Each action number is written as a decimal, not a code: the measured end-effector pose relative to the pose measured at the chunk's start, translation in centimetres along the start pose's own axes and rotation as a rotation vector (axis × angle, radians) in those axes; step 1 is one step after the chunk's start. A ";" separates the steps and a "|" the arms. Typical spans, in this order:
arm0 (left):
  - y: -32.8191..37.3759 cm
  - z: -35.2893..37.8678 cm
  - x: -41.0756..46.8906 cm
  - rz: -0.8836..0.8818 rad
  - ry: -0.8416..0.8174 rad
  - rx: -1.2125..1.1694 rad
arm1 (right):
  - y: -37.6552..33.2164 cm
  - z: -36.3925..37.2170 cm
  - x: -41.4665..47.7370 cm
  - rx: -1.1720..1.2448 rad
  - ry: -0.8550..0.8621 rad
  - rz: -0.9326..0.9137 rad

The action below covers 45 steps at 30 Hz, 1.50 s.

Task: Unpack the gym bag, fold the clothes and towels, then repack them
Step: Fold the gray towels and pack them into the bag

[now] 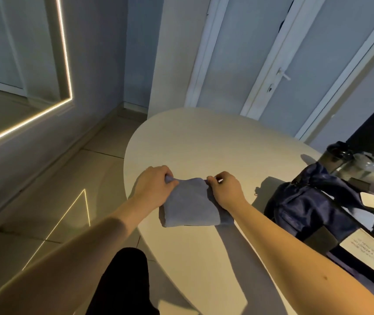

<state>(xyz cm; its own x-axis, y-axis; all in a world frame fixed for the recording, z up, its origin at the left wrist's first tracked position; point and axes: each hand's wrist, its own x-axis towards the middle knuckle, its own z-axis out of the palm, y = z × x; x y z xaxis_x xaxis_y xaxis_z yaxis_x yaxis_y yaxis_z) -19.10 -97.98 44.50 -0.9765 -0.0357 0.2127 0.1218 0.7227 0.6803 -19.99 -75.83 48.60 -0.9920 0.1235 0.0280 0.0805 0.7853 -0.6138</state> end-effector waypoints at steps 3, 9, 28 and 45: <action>-0.2 0.2 0.2 0.059 -0.004 0.052 | -0.7 0.1 -1.9 -0.226 0.168 -0.196; -0.3 0.5 -0.2 0.123 -0.016 0.144 | -0.6 2.6 -7.6 -0.421 -0.001 -0.465; 6.3 -2.1 -2.2 -0.127 -0.442 0.291 | 2.0 -3.3 -13.2 0.006 -0.172 0.081; 18.5 -3.1 -3.8 0.118 -0.387 -0.183 | 1.0 -11.6 -14.5 0.177 0.102 -0.085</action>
<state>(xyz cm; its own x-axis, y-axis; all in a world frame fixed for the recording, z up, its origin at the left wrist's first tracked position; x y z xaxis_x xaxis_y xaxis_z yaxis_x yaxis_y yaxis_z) -12.53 -86.58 58.47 -0.9445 0.3257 0.0417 0.2318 0.5713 0.7873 -4.37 -69.82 56.77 -0.9786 0.1297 0.1597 -0.0300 0.6782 -0.7343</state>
